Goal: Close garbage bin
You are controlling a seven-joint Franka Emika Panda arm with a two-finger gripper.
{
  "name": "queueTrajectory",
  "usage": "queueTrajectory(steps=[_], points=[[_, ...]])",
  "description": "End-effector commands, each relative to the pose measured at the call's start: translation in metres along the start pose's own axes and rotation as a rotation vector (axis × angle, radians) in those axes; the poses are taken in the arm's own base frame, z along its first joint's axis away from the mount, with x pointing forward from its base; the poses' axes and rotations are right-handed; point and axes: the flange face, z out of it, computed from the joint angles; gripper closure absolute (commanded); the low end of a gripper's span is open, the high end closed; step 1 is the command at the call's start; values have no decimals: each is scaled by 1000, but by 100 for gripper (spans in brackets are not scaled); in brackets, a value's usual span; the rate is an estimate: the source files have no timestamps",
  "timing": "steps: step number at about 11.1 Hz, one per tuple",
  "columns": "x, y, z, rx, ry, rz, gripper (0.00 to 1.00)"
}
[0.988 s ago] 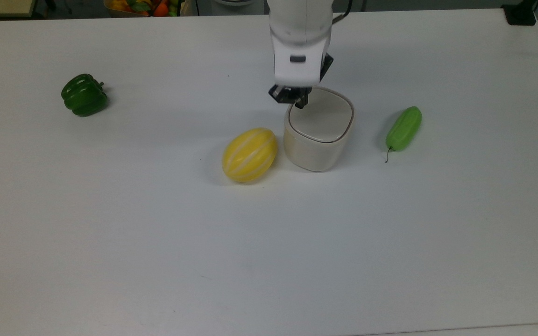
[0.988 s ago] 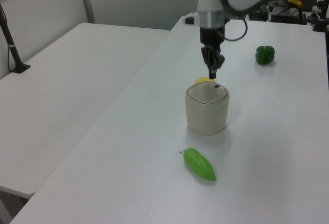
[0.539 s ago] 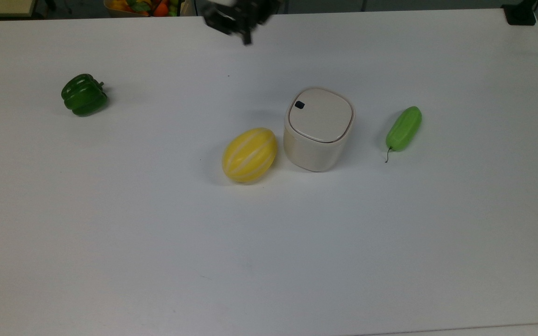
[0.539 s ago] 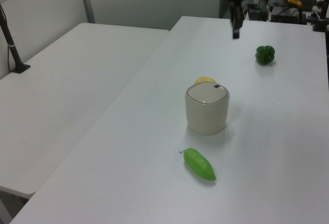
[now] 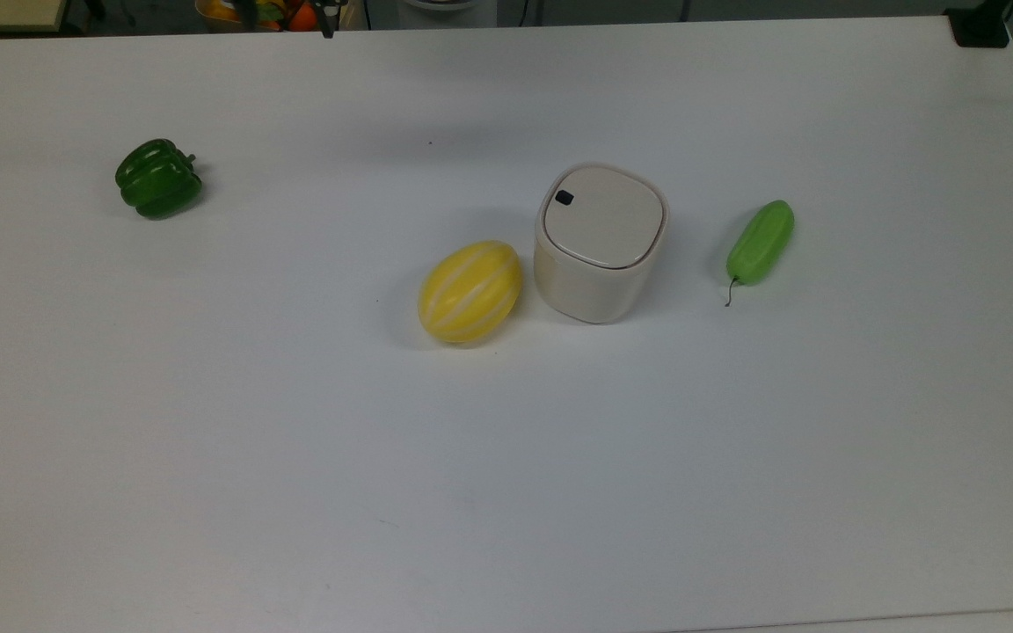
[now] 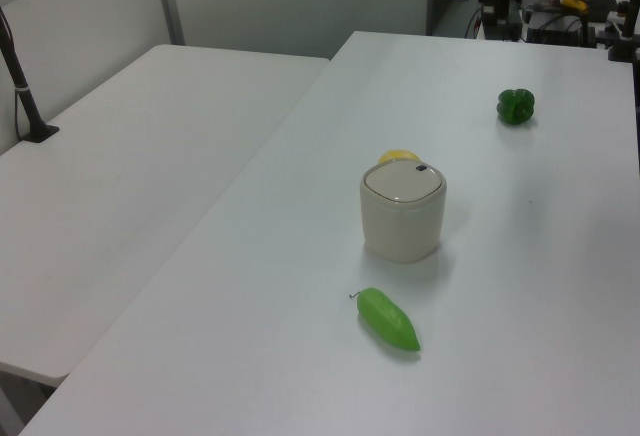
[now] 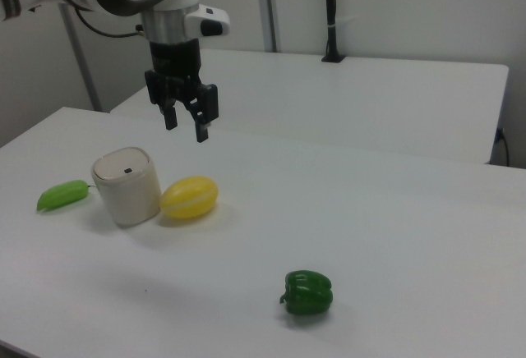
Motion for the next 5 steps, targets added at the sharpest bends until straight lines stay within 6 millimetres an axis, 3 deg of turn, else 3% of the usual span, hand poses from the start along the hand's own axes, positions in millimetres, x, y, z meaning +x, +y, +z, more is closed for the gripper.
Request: queueTrajectory(steps=[1,5], points=[[-17,6,-17,-9,17,42,0],[-22,9,-15,-9,-24,53,0]])
